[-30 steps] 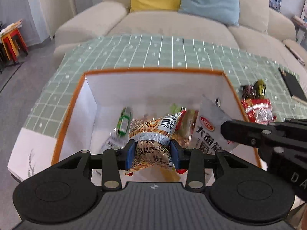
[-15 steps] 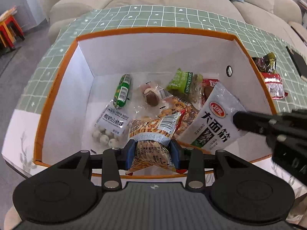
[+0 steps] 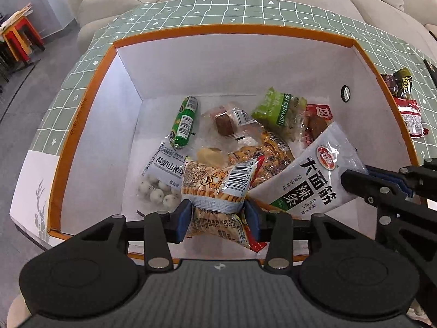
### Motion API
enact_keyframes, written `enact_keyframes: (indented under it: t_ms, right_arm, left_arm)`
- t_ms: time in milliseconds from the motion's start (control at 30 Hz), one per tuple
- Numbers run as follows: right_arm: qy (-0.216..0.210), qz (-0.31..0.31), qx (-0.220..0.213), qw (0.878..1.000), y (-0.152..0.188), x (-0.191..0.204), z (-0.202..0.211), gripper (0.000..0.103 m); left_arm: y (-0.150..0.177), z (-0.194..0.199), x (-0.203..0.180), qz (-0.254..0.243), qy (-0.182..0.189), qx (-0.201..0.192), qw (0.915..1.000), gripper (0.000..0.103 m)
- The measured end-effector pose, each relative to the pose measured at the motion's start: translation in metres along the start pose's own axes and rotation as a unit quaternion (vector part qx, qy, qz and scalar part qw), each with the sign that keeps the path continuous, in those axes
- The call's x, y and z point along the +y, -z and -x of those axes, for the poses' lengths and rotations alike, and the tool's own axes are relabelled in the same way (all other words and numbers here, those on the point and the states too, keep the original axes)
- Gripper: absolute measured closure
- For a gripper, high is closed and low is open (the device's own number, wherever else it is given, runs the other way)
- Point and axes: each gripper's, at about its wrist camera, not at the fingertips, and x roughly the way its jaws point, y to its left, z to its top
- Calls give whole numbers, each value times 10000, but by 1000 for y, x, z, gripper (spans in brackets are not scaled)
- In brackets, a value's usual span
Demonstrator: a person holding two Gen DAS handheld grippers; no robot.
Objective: Organize snacks
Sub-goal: 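Open left tool over the box while right tool releases the white noodle pack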
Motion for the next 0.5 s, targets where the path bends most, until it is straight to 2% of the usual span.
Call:
enact_keyframes:
  t_ms: [167,233,267,300,433,500]
  right_arm:
    - [76,60,-90,9999,0,1,6,94]
    - [74,67,-154,9998,0,1,11,83]
    - [72,59,-202,9998,-1,1,14,72]
    - [76,53,-270,9996,-2,1,18,66]
    - [196,156,-513,9984,-3,2,33,60]
    - [312,190,-689,9970,-3,0,43,46]
  left_arm:
    - [0,4,-1,3,14,-43,10000,42]
    - [0,7,-3,-19,33,-103,9999,34]
    - [0,9,-4,-36,42,-149,9999,31]
    - [-1,11,-5,-54,50,-200,9998,31]
    - [-3,20,-6,-26,132,-423,9990,28]
    - [-3,26,-5,51,160,-549,9983,23]
